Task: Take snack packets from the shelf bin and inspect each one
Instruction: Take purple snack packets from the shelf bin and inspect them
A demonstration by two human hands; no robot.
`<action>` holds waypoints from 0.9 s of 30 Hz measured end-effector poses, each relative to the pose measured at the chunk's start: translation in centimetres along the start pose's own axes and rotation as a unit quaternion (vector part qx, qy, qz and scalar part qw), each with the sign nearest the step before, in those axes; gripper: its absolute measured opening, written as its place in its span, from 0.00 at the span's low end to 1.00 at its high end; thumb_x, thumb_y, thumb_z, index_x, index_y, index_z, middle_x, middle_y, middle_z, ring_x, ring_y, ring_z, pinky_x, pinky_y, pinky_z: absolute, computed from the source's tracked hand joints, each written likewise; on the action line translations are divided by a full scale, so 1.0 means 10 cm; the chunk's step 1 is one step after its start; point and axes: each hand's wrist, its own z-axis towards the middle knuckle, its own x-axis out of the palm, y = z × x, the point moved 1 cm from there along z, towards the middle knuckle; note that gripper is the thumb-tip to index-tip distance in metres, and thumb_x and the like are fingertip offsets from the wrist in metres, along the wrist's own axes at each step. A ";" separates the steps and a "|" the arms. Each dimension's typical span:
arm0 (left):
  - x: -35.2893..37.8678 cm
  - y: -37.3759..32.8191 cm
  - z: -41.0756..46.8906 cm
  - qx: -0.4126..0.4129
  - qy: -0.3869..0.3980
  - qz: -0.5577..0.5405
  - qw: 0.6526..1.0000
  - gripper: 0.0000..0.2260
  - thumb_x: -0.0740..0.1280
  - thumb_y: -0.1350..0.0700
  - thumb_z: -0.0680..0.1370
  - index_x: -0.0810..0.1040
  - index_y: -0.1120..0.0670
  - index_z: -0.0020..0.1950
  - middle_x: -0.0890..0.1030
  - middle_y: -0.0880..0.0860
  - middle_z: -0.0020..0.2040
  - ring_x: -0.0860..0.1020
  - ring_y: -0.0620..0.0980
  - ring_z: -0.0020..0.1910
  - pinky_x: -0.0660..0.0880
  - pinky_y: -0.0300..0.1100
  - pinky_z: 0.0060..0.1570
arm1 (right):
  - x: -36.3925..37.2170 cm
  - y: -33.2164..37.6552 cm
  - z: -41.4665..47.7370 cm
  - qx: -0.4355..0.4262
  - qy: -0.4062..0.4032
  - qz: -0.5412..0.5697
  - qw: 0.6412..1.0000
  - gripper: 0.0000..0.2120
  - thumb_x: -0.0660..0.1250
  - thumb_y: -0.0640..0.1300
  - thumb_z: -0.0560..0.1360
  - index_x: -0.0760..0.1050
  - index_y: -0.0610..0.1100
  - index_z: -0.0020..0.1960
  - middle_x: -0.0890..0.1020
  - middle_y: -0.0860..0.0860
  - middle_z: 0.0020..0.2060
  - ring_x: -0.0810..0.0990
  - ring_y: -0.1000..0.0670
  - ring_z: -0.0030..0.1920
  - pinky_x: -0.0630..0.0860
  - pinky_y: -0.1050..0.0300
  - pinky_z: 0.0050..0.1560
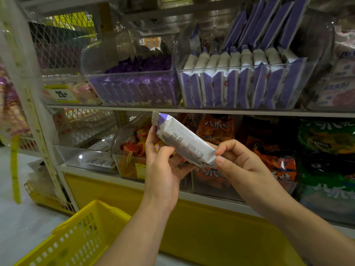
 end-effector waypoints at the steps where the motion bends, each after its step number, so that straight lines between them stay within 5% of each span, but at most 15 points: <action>1: 0.00 0.00 0.00 -0.002 -0.002 0.001 1.000 0.25 0.60 0.59 0.77 0.67 0.36 0.69 0.81 0.55 0.55 0.84 0.55 0.47 0.79 0.52 0.41 | 0.01 -0.02 0.00 0.002 -0.004 -0.015 1.000 0.01 0.62 0.39 0.77 0.72 0.43 0.47 0.84 0.57 0.51 0.82 0.58 0.54 0.77 0.67 0.44; 6: 0.02 -0.08 -0.05 0.025 0.040 0.133 0.990 0.28 0.63 0.50 0.78 0.57 0.29 0.73 0.76 0.42 0.66 0.78 0.49 0.63 0.79 0.53 0.54 | 0.05 -0.04 0.03 -0.004 -0.075 -0.035 0.997 0.12 0.60 0.37 0.80 0.77 0.51 0.44 0.85 0.54 0.46 0.84 0.50 0.50 0.82 0.55 0.49; 9: 0.07 -0.19 -0.11 0.064 0.109 0.241 0.962 0.39 0.67 0.56 0.76 0.47 0.28 0.73 0.72 0.27 0.63 0.76 0.37 0.63 0.78 0.36 0.52 | 0.09 0.08 0.10 -0.012 -0.118 0.013 0.993 0.12 0.58 0.39 0.80 0.78 0.51 0.50 0.85 0.52 0.47 0.85 0.50 0.49 0.83 0.55 0.46; 15: 0.21 -0.62 -0.02 0.096 0.142 0.291 0.941 0.37 0.72 0.62 0.75 0.60 0.38 0.76 0.76 0.35 0.65 0.77 0.38 0.61 0.77 0.34 0.52 | 0.18 0.54 0.30 -0.070 -0.025 -0.037 0.997 0.27 0.70 0.46 0.71 0.67 0.64 0.66 0.80 0.62 0.59 0.81 0.58 0.58 0.80 0.63 0.49; 19: 0.47 -1.01 0.13 0.193 0.093 0.337 0.917 0.28 0.72 0.61 0.75 0.69 0.45 0.71 0.78 0.25 0.52 0.79 0.31 0.52 0.75 0.25 0.45 | 0.19 0.98 0.55 -0.079 -0.050 -0.215 0.972 0.39 0.72 0.49 0.73 0.55 0.57 0.77 0.68 0.60 0.72 0.71 0.56 0.69 0.73 0.49 0.66; 23: 0.71 -1.26 0.44 0.244 0.058 0.336 0.908 0.21 0.72 0.59 0.75 0.75 0.42 0.65 0.82 0.32 0.51 0.81 0.34 0.50 0.75 0.26 0.43 | 0.14 1.35 0.88 -0.103 -0.030 -0.284 0.953 0.26 0.70 0.53 0.74 0.63 0.66 0.67 0.75 0.78 0.50 0.77 0.67 0.56 0.77 0.61 0.57; 25: 0.82 -1.34 0.63 0.244 0.050 0.346 0.905 0.20 0.71 0.58 0.76 0.75 0.41 0.65 0.84 0.37 0.51 0.82 0.37 0.49 0.78 0.32 0.47 | 0.09 1.47 1.06 -0.104 -0.018 -0.313 0.944 0.14 0.69 0.54 0.75 0.68 0.70 0.52 0.76 0.79 0.45 0.77 0.71 0.49 0.77 0.69 0.50; 27: 0.93 -1.39 0.84 0.215 0.065 0.361 0.905 0.23 0.70 0.58 0.77 0.72 0.40 0.69 0.84 0.40 0.46 0.82 0.37 0.47 0.79 0.39 0.53 | 0.03 1.56 1.27 -0.104 -0.002 -0.334 0.937 0.10 0.68 0.55 0.75 0.69 0.66 0.53 0.80 0.71 0.50 0.78 0.68 0.50 0.77 0.67 0.51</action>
